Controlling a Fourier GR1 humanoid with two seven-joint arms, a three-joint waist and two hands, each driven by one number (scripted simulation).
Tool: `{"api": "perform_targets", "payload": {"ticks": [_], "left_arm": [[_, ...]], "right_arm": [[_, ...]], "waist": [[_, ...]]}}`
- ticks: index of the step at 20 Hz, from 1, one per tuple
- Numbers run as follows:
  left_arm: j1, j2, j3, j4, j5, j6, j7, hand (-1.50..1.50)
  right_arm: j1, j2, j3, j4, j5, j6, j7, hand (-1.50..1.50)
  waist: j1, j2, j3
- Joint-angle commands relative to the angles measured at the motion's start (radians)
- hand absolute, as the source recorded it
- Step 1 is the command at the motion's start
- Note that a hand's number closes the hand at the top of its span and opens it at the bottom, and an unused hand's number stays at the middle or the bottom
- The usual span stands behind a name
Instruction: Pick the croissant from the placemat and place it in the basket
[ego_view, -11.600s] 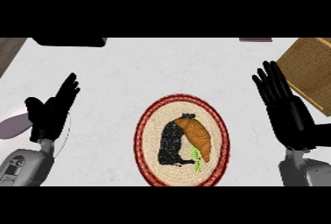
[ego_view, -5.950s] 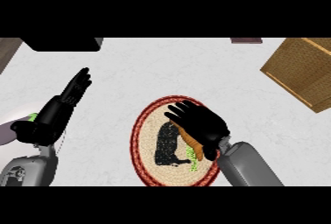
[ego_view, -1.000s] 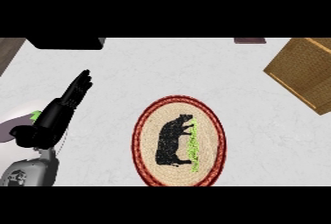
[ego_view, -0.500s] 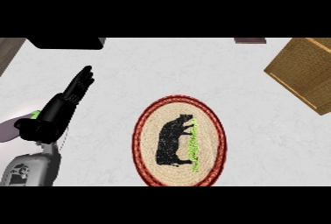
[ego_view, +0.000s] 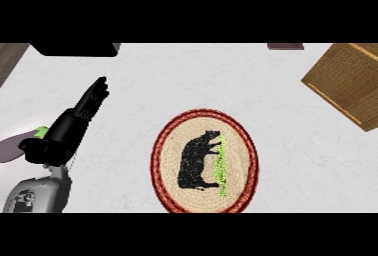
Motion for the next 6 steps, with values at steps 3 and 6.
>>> {"api": "perform_targets", "payload": {"ticks": [3,6], "left_arm": [[-0.022,0.000,0.018,0.060,-0.012,0.018,-0.017,0.00],[-0.020,-0.032,0.004,0.046,-0.019,0.044,-0.005,0.00]], "right_arm": [[-0.021,0.012,-0.073,-0.081,-0.121,-0.039,0.003,-1.50],[0.055,-0.048,-0.107,-0.153,-0.200,0.095,0.033,-1.50]], "waist": [[-0.015,-0.004,-0.001],[-0.032,-0.010,-0.001]]}}
